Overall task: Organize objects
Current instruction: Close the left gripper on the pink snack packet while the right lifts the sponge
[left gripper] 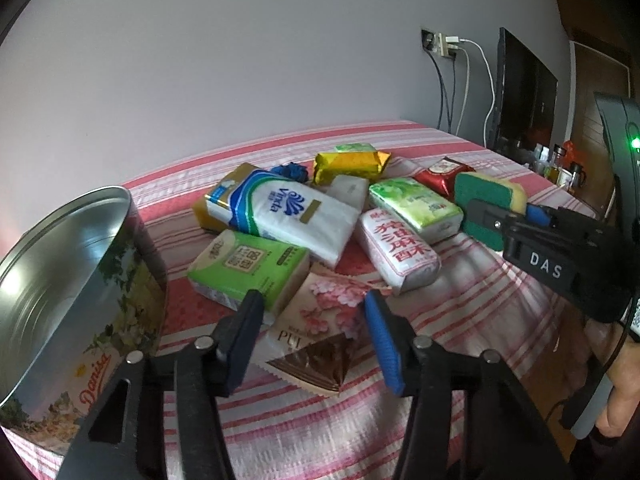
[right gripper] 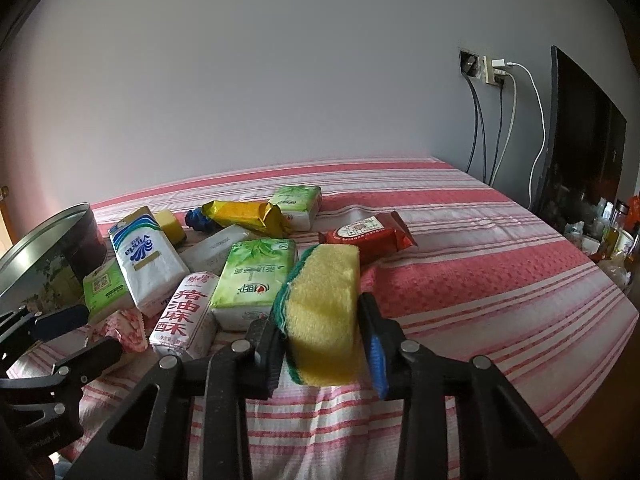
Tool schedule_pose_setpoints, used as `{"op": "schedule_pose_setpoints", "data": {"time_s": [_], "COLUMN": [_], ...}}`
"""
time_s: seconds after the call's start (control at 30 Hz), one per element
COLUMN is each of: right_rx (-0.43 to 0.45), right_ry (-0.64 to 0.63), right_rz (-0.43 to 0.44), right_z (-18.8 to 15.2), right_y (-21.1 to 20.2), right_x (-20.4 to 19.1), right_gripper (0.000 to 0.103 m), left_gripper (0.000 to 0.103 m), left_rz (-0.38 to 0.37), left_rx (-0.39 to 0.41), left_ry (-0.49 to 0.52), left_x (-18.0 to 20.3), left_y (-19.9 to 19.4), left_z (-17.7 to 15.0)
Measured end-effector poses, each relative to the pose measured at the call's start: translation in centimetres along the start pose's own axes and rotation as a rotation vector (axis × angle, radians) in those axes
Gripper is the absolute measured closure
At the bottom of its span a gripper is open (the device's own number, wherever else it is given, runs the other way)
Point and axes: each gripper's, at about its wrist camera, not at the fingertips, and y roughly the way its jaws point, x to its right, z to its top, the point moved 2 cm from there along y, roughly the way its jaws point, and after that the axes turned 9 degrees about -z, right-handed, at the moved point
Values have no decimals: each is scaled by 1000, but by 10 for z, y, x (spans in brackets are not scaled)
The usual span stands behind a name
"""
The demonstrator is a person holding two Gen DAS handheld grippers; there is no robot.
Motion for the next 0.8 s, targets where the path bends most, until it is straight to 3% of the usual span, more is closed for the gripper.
{"op": "schedule_pose_setpoints", "data": {"time_s": [0.3,0.53,0.8], "right_rx": [1,12,36], "right_ry": [1,5,9], "right_rz": [-3,0,1], "right_z": [-1,-1,2], "right_y": [1,-2,-7], "right_x": [0,-1,-2], "right_gripper": [66,67,67], "left_gripper": [44,62,67], "left_rz": [-14,-17,-51], "left_rx": [-21,-11,-1], "left_ry": [40,29,17], "left_x": [8,2,0], "left_y": [7,6,4], "left_z": [-3,-3,-3]}}
